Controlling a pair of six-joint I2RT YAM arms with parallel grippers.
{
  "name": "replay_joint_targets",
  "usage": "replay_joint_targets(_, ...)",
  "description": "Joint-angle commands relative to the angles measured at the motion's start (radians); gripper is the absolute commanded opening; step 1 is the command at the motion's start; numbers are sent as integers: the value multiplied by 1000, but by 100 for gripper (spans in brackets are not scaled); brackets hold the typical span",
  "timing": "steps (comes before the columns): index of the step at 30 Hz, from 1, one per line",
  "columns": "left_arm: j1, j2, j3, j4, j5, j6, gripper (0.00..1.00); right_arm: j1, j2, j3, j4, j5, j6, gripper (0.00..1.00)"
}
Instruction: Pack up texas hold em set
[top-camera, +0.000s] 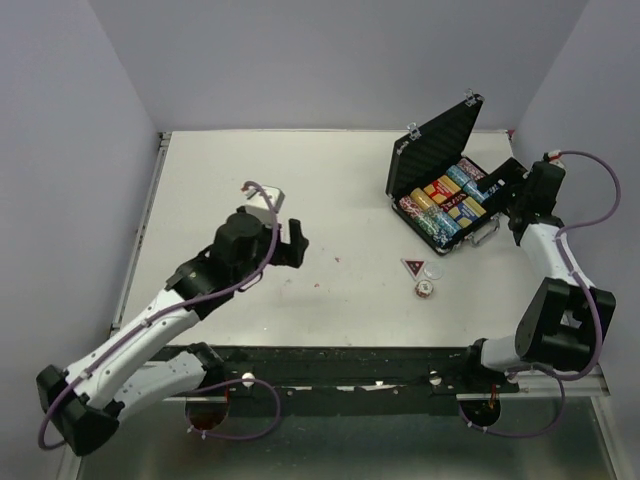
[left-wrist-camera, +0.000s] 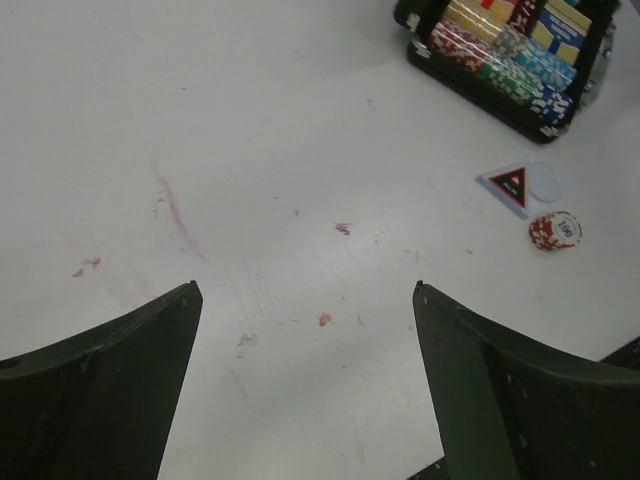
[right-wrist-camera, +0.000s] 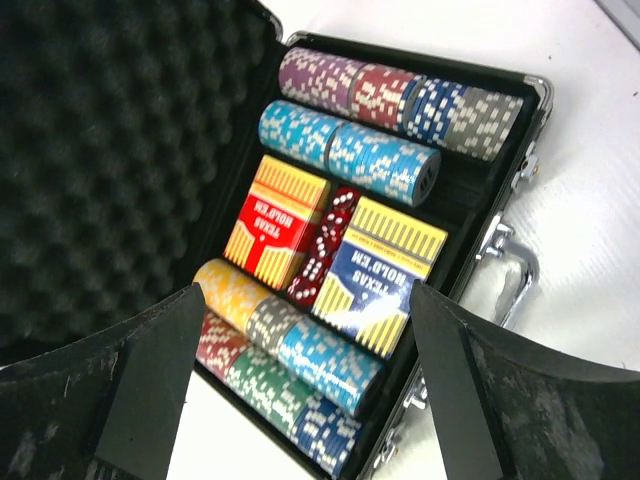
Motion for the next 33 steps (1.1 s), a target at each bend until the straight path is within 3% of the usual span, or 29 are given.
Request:
replay_joint_targets(1, -226, 197, 109, 52, -147, -102, 94, -1, -106, -33, -80, -40, -3, 91)
replay_joint_targets(4, -327, 331, 188, 103, -143, -94, 94, -1, -179, -51, -108, -26, -9, 91)
replay_joint_targets(16, -551, 886, 554, 184, 12, 39, 91, -1, -391, -45, -234, 28, 14, 91)
replay_joint_targets(23, -584, 1063, 643, 190, 75, 53, 86, -1, -431, -71, -257, 14, -5, 91)
replay_joint_targets(33, -591, 1213, 731, 195, 29, 58, 84, -1, -421, -76, -248, -25, 0, 91)
